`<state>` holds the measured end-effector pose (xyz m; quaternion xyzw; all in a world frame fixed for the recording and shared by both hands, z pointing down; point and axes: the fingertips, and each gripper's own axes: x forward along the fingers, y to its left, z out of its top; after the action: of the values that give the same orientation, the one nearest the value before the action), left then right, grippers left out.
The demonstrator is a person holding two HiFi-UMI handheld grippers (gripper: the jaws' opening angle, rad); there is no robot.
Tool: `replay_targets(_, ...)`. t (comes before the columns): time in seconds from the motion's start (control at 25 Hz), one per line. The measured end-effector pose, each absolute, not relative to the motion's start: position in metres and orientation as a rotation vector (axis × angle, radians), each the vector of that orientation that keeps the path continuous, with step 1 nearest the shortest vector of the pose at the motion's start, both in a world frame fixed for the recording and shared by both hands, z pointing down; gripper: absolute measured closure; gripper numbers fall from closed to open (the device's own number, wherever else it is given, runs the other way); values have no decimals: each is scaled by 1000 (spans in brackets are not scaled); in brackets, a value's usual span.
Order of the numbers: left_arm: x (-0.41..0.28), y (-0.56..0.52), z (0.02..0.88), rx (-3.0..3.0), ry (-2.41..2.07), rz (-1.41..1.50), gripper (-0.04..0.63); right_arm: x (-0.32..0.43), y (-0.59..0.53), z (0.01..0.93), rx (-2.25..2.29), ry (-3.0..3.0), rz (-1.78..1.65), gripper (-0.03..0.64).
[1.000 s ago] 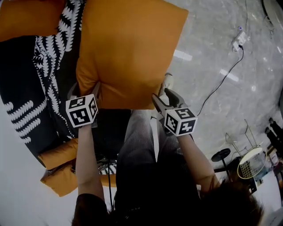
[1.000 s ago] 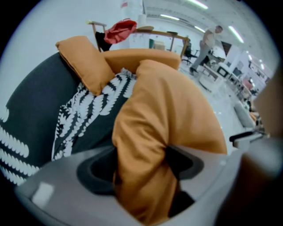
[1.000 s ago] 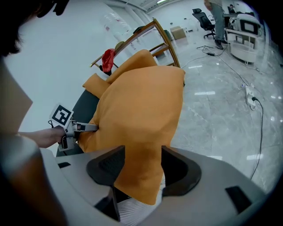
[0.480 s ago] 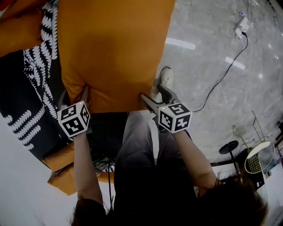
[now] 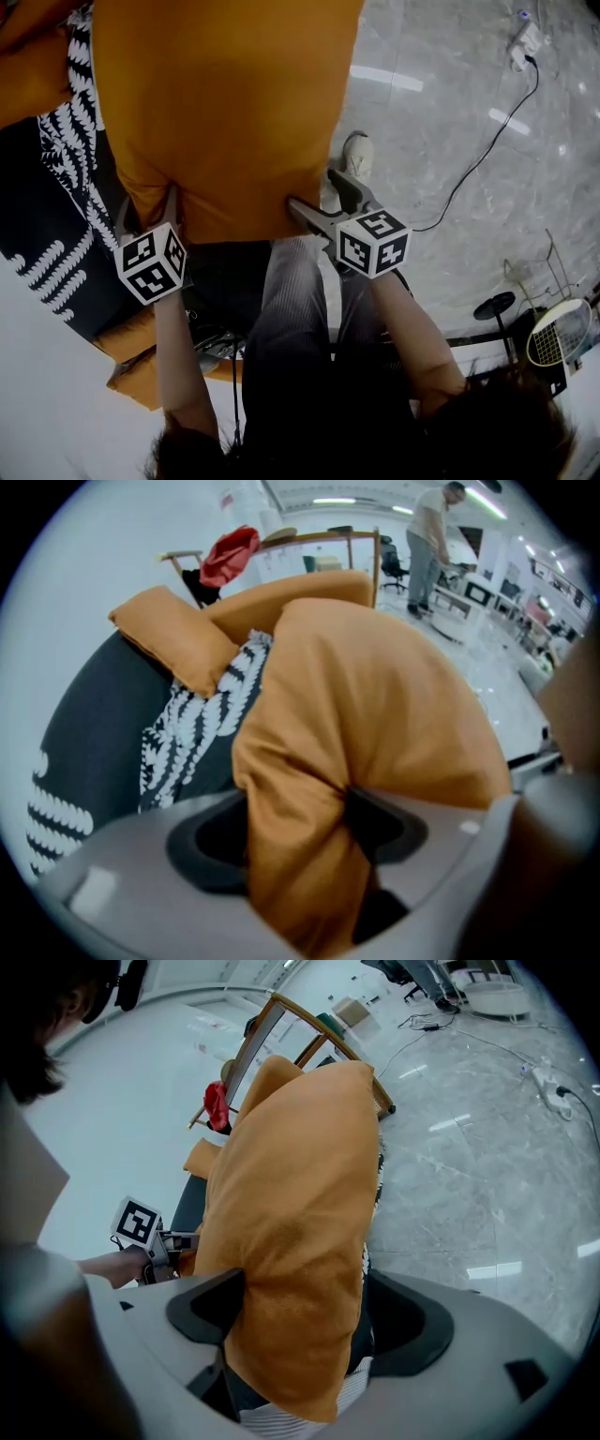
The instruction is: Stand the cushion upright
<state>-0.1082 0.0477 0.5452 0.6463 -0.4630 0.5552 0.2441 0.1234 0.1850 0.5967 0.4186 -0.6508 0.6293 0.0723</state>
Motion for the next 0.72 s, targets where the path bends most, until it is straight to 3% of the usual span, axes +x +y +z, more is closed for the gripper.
replay_targets(0.32, -111, 48, 547, 1780, -1259, 1495, 275, 115, 180, 598, 1183, -2007, 1873, 238)
replay_targets(0.72, -106, 52, 538, 1824, -1235, 1453, 311, 112, 176, 587, 1138, -1994, 1755, 381)
